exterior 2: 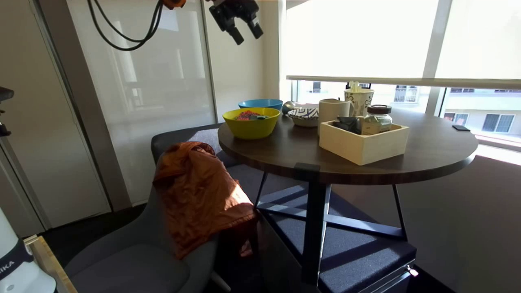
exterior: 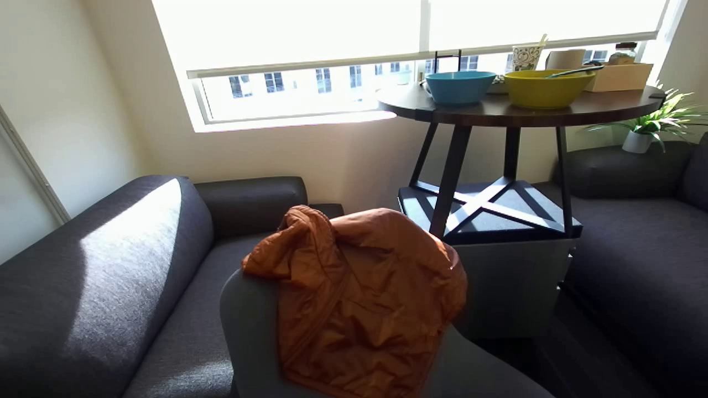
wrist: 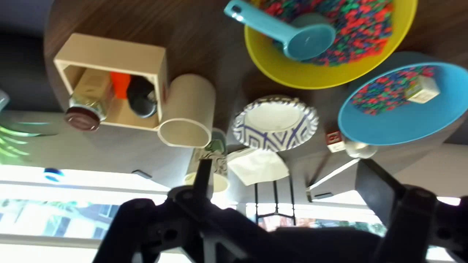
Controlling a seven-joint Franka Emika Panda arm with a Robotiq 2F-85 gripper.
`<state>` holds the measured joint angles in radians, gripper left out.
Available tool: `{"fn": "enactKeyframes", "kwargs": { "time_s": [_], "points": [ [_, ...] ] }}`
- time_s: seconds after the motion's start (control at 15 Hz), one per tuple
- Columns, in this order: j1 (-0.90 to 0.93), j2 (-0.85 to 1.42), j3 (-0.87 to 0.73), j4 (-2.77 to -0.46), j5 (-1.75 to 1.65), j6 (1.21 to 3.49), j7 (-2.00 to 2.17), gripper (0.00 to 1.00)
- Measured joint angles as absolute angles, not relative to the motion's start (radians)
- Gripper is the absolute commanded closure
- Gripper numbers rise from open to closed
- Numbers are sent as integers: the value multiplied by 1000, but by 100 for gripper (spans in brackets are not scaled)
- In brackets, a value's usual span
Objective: Put the glass jar in the black and white bowl then put the black object on the table
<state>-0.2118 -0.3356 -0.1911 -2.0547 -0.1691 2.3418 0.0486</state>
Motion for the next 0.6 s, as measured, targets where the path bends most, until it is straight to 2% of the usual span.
{"fn": "enactKeyframes", "kwargs": {
  "time_s": [0.33, 0.6],
  "points": [
    [-242, -147, -215, -1823, -205, 2285, -4, 0],
    [-241, -123, -221, -1805, -200, 2281, -11, 0]
  ]
}}
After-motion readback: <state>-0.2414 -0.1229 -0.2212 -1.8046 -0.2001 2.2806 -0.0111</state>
